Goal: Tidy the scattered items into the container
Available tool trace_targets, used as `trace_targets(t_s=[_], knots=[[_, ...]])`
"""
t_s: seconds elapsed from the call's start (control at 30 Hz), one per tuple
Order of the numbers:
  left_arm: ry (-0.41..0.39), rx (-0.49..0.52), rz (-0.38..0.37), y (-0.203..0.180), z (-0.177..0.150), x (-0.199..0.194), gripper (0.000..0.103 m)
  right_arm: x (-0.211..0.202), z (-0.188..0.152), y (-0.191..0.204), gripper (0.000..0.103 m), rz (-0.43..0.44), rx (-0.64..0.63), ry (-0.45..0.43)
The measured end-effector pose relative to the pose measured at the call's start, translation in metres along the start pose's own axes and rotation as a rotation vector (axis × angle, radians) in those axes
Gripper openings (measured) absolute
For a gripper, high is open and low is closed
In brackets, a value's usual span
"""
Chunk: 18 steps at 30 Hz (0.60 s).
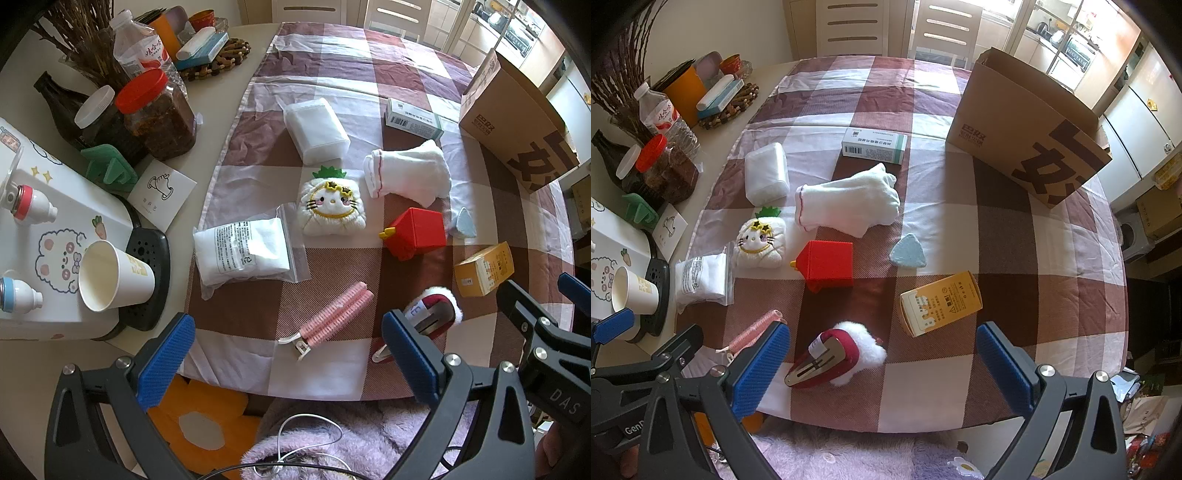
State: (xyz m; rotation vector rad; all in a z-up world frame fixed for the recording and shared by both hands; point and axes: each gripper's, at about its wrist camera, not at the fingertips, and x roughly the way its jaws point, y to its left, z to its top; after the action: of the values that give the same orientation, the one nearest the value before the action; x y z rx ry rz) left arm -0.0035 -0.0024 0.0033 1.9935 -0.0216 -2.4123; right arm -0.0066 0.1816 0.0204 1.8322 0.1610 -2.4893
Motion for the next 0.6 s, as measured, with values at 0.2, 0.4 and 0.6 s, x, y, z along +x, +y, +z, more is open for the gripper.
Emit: trace_targets(t_s=[0.2, 0.4, 0.6], knots=[[0.000, -0.001, 0.001, -0.0003, -0.0002, -0.0001, 0.102, 0.0000, -0.0003, 0.0001, 0.103, 0.000, 0.000, 0.000], [-0.001, -0.001, 0.001, -0.0006, -0.0003, -0.0001, 0.102, -0.0005, -0.0004, 0.0005, 0.103, 0.000, 0.000, 0.001], [-0.002, 0.000, 0.003, 0.0005, 0.0003, -0.0032, 0.102, -0.0007, -0.0005, 0.0010, 0.103, 0.000, -0.001, 0.001]])
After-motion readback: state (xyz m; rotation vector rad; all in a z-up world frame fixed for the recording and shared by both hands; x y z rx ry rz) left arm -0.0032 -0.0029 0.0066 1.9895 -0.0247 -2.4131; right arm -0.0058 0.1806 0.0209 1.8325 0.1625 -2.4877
